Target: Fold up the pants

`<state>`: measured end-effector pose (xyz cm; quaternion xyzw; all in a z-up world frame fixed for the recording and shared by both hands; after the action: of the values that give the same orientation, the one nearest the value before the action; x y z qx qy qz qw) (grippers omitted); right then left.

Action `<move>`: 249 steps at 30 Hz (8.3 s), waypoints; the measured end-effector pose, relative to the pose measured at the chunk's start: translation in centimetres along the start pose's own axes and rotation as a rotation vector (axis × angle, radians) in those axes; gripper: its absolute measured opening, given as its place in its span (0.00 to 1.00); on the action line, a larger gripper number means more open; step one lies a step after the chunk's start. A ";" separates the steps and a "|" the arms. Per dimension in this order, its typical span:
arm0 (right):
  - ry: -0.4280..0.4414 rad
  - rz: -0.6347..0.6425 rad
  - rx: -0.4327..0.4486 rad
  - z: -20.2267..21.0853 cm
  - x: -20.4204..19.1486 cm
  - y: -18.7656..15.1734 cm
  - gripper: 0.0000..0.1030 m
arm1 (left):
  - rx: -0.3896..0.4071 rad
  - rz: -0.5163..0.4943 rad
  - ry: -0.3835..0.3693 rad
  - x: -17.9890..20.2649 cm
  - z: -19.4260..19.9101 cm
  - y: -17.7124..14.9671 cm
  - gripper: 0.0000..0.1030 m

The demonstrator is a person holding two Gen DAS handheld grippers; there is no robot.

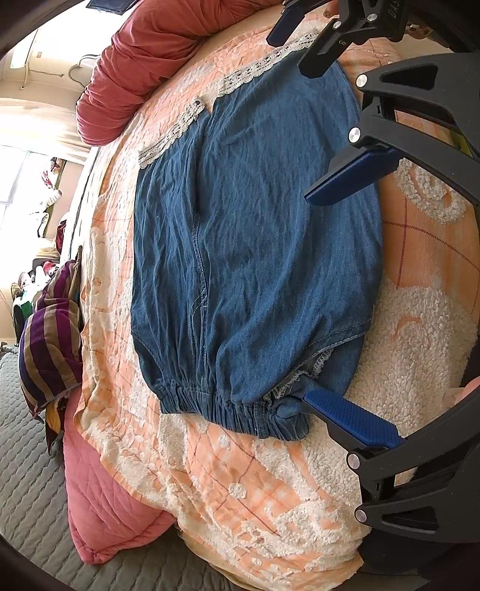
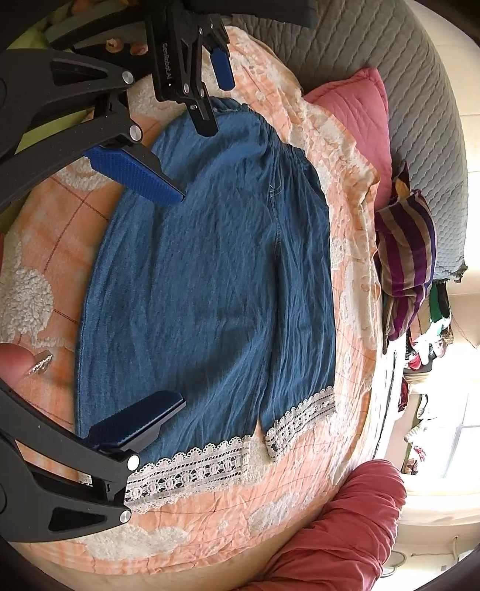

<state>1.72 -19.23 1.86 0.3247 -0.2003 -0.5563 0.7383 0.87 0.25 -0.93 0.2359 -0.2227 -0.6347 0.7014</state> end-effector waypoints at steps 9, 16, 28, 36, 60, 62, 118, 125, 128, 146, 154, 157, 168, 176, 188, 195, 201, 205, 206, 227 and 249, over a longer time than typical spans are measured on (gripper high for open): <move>-0.002 -0.001 0.003 0.0 0.2 -0.1 0.92 | 0.000 0.000 -0.001 0.1 0.0 0.0 0.96; 0.000 -0.005 0.009 0.0 0.5 0.0 0.92 | 0.003 0.000 0.002 0.1 0.1 0.0 0.96; -0.001 -0.007 0.009 0.1 0.5 0.0 0.92 | -0.001 -0.001 0.003 0.3 0.0 0.0 0.96; -0.002 0.022 0.035 -0.3 0.1 0.8 0.92 | 0.000 0.013 -0.004 -0.3 -0.3 0.6 0.96; 0.120 0.331 -0.015 -12.7 -3.9 15.5 0.92 | -0.040 0.123 0.005 -10.6 -8.6 12.6 0.96; 0.106 0.359 -0.036 -14.4 -4.3 16.4 0.92 | -0.055 0.125 0.010 -11.5 -9.9 13.5 0.96; 0.420 0.535 -0.017 -10.8 -5.2 13.0 0.02 | 0.164 -0.098 -0.045 -8.9 -4.5 10.0 0.33; 0.496 0.546 -0.065 -6.5 -7.0 7.2 0.02 | 0.127 -0.105 -0.067 -9.3 -2.1 5.2 0.33; 0.505 0.567 -0.092 -5.4 -8.1 4.7 0.02 | 0.103 -0.103 -0.066 -9.9 -1.8 3.6 0.33; 0.514 0.644 -0.204 -5.2 -10.2 -1.8 0.04 | -0.037 0.015 -0.108 -13.6 -0.3 0.4 0.49; 0.596 0.632 -0.189 -3.4 -10.5 -1.3 0.16 | 0.093 -0.007 -0.207 -8.9 2.7 2.4 0.37; 0.658 0.522 -0.141 -2.3 -9.8 0.3 0.18 | 0.027 -0.059 -0.218 -6.6 -0.2 1.7 0.37; 0.523 0.434 -0.238 -5.8 -8.0 0.4 0.39 | 0.005 -0.080 -0.150 -6.7 -3.0 -0.4 0.32; 0.340 0.325 -0.082 -4.9 -0.9 6.6 0.55 | 0.134 -0.049 -0.190 -5.8 1.8 2.1 0.47; 0.156 0.163 -0.205 -16.1 6.6 15.0 0.66 | -0.033 -0.163 -0.417 6.2 -2.6 4.0 0.57; 0.106 0.155 -0.290 -21.3 6.5 15.6 0.66 | -0.174 -0.195 -0.449 10.3 -8.0 3.2 0.55; 0.088 0.128 -0.293 -22.8 7.7 14.6 0.23 | -0.157 -0.236 -0.427 11.0 -9.0 3.0 0.36; 0.135 0.084 -0.196 -19.1 9.2 14.6 0.10 | -0.156 -0.228 -0.453 10.6 -9.0 3.0 0.22; 0.146 0.064 -0.169 -17.6 9.8 14.5 0.09 | -0.154 -0.229 -0.459 10.5 -8.9 3.0 0.19; 0.162 -0.133 -0.109 3.2 17.8 -0.3 0.08 | -0.012 -0.555 -0.430 11.8 -1.9 -0.5 0.04; 0.086 -0.155 -0.149 4.9 20.7 -2.7 0.33 | -0.060 -0.570 -0.478 11.0 -1.7 -3.1 0.47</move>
<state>2.91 -40.67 2.07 0.3070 -0.1011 -0.6107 0.7229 0.56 -10.89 -4.02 0.1128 -0.2868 -0.8479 0.4313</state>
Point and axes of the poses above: each gripper's, at about its wrist camera, not at the fingertips, and z roughly against the way its jaws point, x to its right, y to its top, the point moved 2 cm from there along -z, roughly the way its jaws point, and after that the axes turned 2 degrees about y, right-handed, at the moved point
